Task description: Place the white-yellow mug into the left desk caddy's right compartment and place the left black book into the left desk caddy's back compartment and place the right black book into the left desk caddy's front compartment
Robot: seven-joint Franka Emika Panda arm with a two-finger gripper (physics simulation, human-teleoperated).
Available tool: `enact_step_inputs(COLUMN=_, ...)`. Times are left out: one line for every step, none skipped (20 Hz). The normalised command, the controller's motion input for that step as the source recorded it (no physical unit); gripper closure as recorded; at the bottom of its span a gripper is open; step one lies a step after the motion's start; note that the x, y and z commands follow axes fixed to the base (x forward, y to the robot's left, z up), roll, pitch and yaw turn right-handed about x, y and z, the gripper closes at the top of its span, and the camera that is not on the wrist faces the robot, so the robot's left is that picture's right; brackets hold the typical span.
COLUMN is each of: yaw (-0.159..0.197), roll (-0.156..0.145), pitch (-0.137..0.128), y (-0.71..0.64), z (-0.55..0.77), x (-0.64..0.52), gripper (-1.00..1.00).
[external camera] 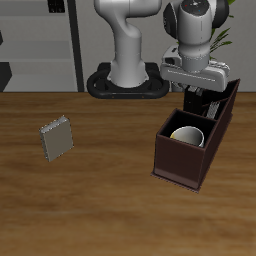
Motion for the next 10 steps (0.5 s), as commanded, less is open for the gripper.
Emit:
enact_step_inputs(yaw=-0.018, roll=0.004, pitch=-0.004, y=-0.02, z=0.03, x=-0.12, gripper=-1.00)
enact_step_inputs(yaw=-0.031, roll=0.036, pitch=0.005, y=0.03, z=0.02, x=-0.09, gripper=-1.00)
enact_step_inputs(yaw=0.006, roll=-0.011, pitch=0.002, y=0.00, z=-0.02, x=0.04, gripper=-1.00)
enact_step_inputs(yaw=0.018, roll=0.013, pitch=-0.005, y=0.04, z=0.00, x=-0.03, gripper=-1.00)
enact_step_inputs(yaw=-0.006, roll=0.004, pitch=0.014, y=0.06, z=0.02, x=0.06, gripper=-1.00)
enact_step_inputs(yaw=-0.024, roll=-0.008, pitch=-0.026, y=-0.07, z=0.14, x=-0.04, gripper=-1.00)
enact_step_inputs(yaw=0.029, roll=0.013, pitch=-0.079, y=-0.06, z=0.16, x=-0.17, gripper=-1.00)
enact_step_inputs(yaw=-0.030, roll=0.005, pitch=0.029, y=0.02, z=0.01, x=-0.03, gripper=-1.00)
enact_step_inputs(yaw=0.028, roll=0.006, pitch=-0.032, y=-0.04, z=0.13, x=-0.21, gripper=-1.00)
enact_step_inputs(yaw=-0.001, roll=0.009, pitch=-0.002, y=0.01, z=0.06, x=-0.09, gripper=-1.00)
